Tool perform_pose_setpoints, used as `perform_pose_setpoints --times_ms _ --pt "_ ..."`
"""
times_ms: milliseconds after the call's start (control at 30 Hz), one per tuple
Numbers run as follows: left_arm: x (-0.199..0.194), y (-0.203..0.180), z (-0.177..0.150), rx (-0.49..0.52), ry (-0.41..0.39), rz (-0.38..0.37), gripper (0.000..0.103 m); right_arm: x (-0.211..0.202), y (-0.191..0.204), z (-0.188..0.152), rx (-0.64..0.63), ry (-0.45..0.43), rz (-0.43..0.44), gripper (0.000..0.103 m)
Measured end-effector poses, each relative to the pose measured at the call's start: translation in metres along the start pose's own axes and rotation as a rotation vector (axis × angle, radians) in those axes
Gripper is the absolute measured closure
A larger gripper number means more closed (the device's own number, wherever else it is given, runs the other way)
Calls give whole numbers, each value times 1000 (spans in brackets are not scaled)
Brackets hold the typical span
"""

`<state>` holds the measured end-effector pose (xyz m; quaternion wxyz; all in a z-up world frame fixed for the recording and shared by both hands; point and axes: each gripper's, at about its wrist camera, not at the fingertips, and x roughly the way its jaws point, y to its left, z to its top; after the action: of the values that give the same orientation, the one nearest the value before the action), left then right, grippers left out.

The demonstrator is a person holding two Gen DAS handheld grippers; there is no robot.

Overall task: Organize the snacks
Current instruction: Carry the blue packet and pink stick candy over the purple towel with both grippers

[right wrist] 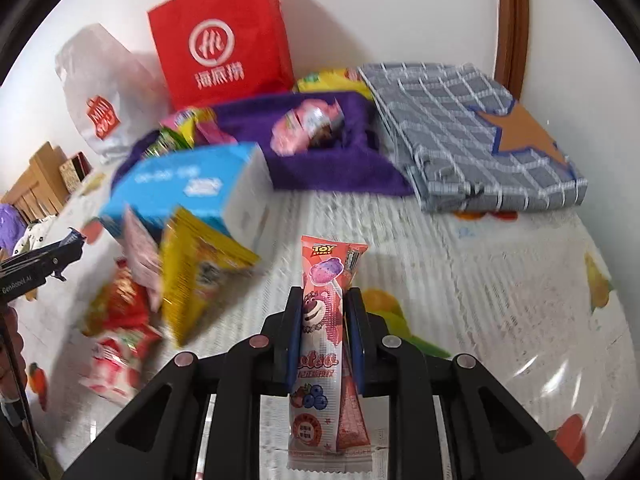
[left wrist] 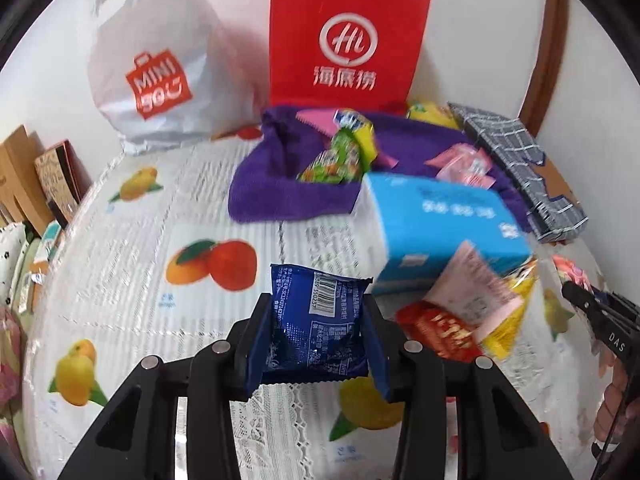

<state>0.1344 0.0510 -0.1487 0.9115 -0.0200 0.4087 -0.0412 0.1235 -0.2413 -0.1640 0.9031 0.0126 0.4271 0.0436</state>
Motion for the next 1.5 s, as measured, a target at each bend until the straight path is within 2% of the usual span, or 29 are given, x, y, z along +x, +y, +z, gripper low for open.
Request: perform_pose_setpoints --times_ms 267,433,567,800,1000,1300,1500 --pt "-32 -20 35 55 -61 4 62 -30 14 51 1 -58 12 82" --pt "-36 -26 61 37 -62 -38 62 -36 22 80 -17 -80 16 82" --pt "-35 -30 83 51 -79 -20 62 -32 26 106 -25 -89 14 82" --pt "-18 -30 124 58 -95 0 62 -3 30 154 -18 -94 38 82" --pt "10 -19 143 44 -76 0 62 35 38 182 -23 -86 51 82" --pt "51 -13 156 22 -44 -25 62 86 37 198 -33 -57 57 82" --pt "80 -22 165 29 -18 -61 62 121 31 196 -40 5 54 82"
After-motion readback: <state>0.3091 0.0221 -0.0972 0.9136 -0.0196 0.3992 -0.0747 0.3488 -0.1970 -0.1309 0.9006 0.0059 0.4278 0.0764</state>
